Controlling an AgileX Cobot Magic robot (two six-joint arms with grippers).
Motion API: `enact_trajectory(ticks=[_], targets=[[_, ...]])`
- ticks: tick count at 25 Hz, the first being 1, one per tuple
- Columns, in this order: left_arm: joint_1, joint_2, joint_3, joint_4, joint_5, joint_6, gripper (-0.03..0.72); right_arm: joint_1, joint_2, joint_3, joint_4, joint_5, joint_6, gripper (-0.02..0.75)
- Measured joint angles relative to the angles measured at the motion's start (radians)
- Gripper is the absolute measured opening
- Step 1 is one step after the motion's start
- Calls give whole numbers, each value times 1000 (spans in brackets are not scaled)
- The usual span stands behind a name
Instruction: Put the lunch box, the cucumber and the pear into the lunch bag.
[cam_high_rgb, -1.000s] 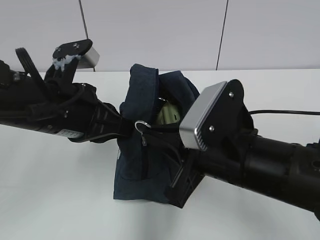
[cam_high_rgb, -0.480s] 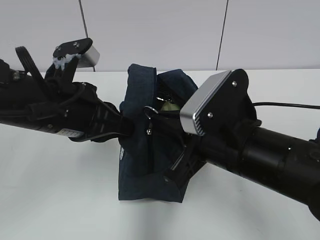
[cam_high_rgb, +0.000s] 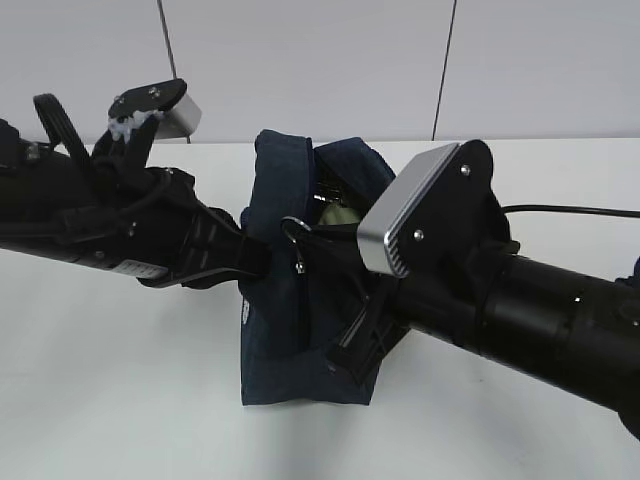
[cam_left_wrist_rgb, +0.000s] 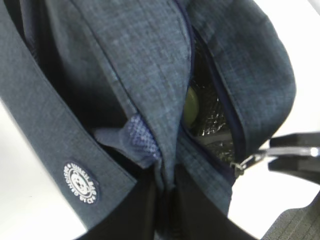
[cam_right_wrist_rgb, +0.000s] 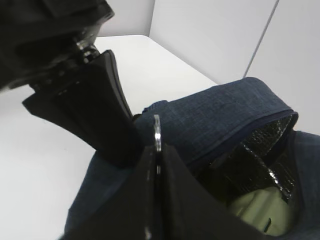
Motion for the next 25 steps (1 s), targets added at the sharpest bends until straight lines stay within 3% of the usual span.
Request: enact_trajectory(ticks=[4,11,14,19,25], targets=[[0,0,0,0,25,0,52,0,0,0,-63,0,72,0],[0,0,0,-5,120,0,293,0,0,-3,-88,-4,99,0],[0,0,0,-4,153,0,330,0,0,-8,-88,-4,101,0],[0,0,0,15,164,0,293,0,0,-8,-89,-10,101,0],[0,9,0,30,156,0,69,0,0,-8,-90,-12,101,0]])
